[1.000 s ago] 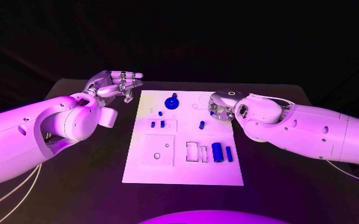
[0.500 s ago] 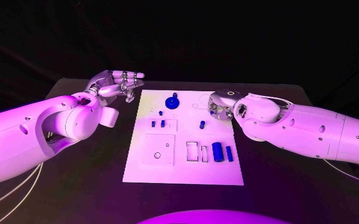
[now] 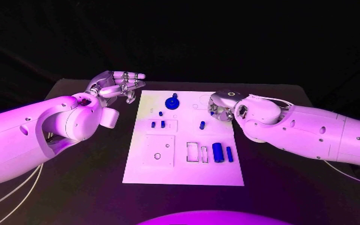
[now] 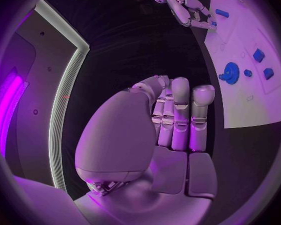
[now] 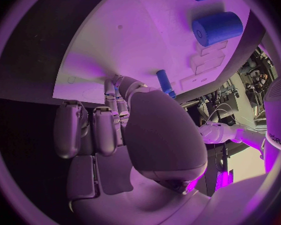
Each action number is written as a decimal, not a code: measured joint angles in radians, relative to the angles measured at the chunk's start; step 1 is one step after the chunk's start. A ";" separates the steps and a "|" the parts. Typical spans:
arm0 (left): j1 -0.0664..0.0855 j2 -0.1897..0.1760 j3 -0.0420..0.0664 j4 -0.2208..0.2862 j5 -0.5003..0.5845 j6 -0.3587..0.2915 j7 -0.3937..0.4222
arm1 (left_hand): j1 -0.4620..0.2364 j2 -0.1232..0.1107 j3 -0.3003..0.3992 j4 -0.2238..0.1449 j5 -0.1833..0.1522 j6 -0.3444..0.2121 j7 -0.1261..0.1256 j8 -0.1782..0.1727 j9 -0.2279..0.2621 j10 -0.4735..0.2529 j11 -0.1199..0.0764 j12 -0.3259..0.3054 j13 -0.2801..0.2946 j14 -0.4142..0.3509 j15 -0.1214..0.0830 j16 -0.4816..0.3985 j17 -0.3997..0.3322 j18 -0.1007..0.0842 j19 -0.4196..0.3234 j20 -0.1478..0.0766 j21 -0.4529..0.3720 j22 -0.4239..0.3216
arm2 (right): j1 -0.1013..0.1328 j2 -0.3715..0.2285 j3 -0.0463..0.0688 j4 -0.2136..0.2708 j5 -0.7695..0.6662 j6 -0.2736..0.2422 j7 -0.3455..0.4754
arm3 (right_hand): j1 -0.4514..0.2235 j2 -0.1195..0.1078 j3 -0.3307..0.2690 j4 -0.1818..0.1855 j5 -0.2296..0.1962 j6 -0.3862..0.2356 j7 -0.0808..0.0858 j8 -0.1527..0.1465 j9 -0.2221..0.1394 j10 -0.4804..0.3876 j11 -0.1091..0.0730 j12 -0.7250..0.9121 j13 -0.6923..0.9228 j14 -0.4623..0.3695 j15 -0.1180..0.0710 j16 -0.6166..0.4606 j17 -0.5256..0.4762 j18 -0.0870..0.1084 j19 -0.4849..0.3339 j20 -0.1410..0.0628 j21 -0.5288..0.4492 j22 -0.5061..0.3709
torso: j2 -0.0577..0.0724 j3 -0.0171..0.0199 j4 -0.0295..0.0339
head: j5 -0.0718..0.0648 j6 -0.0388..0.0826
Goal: Assemble the parts on the task board
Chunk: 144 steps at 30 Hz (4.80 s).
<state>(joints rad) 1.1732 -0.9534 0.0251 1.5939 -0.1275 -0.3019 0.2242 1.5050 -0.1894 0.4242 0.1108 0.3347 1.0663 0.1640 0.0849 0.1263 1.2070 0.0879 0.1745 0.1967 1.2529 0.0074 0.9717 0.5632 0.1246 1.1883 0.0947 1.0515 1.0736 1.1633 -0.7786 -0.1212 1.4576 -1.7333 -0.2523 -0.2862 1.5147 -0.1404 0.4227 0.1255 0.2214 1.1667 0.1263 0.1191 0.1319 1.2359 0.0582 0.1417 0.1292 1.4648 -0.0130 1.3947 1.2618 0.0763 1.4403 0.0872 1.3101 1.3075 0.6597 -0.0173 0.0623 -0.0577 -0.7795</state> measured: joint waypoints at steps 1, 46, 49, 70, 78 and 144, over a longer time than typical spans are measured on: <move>0.000 0.000 0.000 0.000 -0.001 0.000 0.000 | 0.000 0.000 0.000 0.000 0.000 0.000 0.000 0.000 0.000 0.000 0.000 0.000 0.000 0.000 0.000 0.000 0.000 0.000 0.000 0.000 0.000 0.000 | -0.001 -0.002 0.000 0.002 0.000 -0.005 0.000 | -0.001 0.001 0.000 0.000 -0.001 0.000 0.000 0.000 0.000 0.000 0.000 0.000 0.000 0.000 0.000 0.000 0.000 0.000 0.004 0.000 0.000 0.000 | 0.000 0.0000 -0.0001 | 0.000 0.000; 0.000 0.024 -0.004 -0.002 -0.008 0.012 -0.014 | -0.013 0.004 -0.008 0.002 0.000 -0.004 0.003 0.000 -0.004 -0.011 0.004 0.006 0.002 0.000 0.000 -0.004 -0.008 0.000 -0.004 0.004 -0.010 -0.005 | -0.048 0.095 0.010 0.243 0.065 -0.122 0.023 | -0.029 0.004 0.008 -0.008 -0.009 0.005 -0.001 -0.004 0.006 0.005 -0.002 -0.012 -0.004 0.000 0.000 0.000 -0.003 -0.015 0.005 -0.002 0.008 0.000 | 0.002 -0.0037 0.0021 | 0.085 -0.012; 0.000 0.026 -0.004 0.001 -0.007 0.012 -0.014 | -0.016 0.003 -0.008 0.002 0.000 -0.004 0.003 0.000 -0.004 -0.011 0.004 0.006 0.002 0.000 0.000 -0.004 -0.008 0.000 -0.004 0.004 -0.010 -0.005 | -0.060 0.116 0.008 0.227 0.068 -0.118 0.027 | -0.029 0.004 0.010 -0.010 -0.009 0.004 -0.001 -0.005 0.006 0.005 -0.002 -0.016 -0.004 0.000 0.000 0.000 -0.003 -0.015 0.005 -0.002 0.008 0.000 | 0.002 -0.0038 0.0016 | 0.094 -0.018; 0.000 0.030 -0.005 0.009 -0.007 0.013 -0.019 | -0.016 0.003 -0.008 0.002 0.000 -0.004 0.003 0.000 -0.005 -0.014 0.000 0.011 0.003 0.000 0.000 -0.004 -0.010 0.000 -0.004 0.004 -0.010 -0.006 | -0.095 0.157 0.003 0.172 0.076 -0.076 0.044 | -0.029 0.004 0.011 -0.011 -0.011 0.001 -0.001 -0.007 0.005 0.005 -0.001 -0.016 -0.005 0.000 0.000 0.000 -0.005 -0.015 0.005 -0.002 0.008 0.000 | 0.001 -0.0026 0.0016 | 0.124 -0.048; 0.000 0.031 -0.005 0.009 -0.007 0.015 -0.021 | -0.016 0.003 -0.008 0.002 0.000 -0.004 0.003 0.000 -0.005 -0.014 0.000 0.011 0.003 0.000 0.000 -0.004 -0.010 0.000 -0.004 0.004 -0.010 -0.006 | -0.096 0.158 0.002 0.169 0.079 -0.056 0.047 | -0.029 0.004 0.010 -0.011 -0.013 0.000 -0.001 -0.005 0.006 0.005 -0.001 -0.016 -0.005 0.000 0.000 0.000 -0.006 -0.015 0.005 -0.002 0.008 0.000 | 0.001 -0.0026 0.0011 | 0.124 -0.049; 0.000 0.029 -0.007 0.004 -0.007 0.031 -0.040 | -0.016 0.003 -0.010 -0.001 0.000 -0.005 0.002 0.000 -0.006 -0.014 0.000 0.011 0.004 0.000 0.000 -0.004 -0.013 0.000 -0.004 0.004 -0.014 -0.010 | -0.035 -0.029 0.011 0.317 0.019 -0.053 -0.010 | -0.134 -0.064 -0.019 -0.020 -0.001 -0.145 0.027 -0.050 -0.028 -0.131 0.038 -0.060 -0.049 0.000 0.022 -0.016 -0.048 -0.015 -0.035 0.031 -0.090 0.000 | 0.000 -0.0026 -0.0013 | 0.098 -0.024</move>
<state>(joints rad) 1.1732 -0.9246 0.0183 1.5977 -0.1342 -0.2705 0.1846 1.4892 -0.1868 0.4138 0.1101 0.3347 1.0608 0.1655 0.0849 0.1207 1.1930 0.0877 0.1857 0.2011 1.2529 0.0075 0.9678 0.5497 0.1245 1.1847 0.0982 1.0377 1.0634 1.1284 -0.8076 -0.1100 1.7751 -1.7148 -0.3056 -0.2962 1.3809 -0.2042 0.4038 0.1052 0.2206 1.0219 0.1532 0.0693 0.1035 1.1049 0.0958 0.0821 0.0801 1.4648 0.0091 1.3789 1.2143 0.0612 1.4054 0.1180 1.2199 1.3075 0.6595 -0.0198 0.0610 0.0406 -0.8030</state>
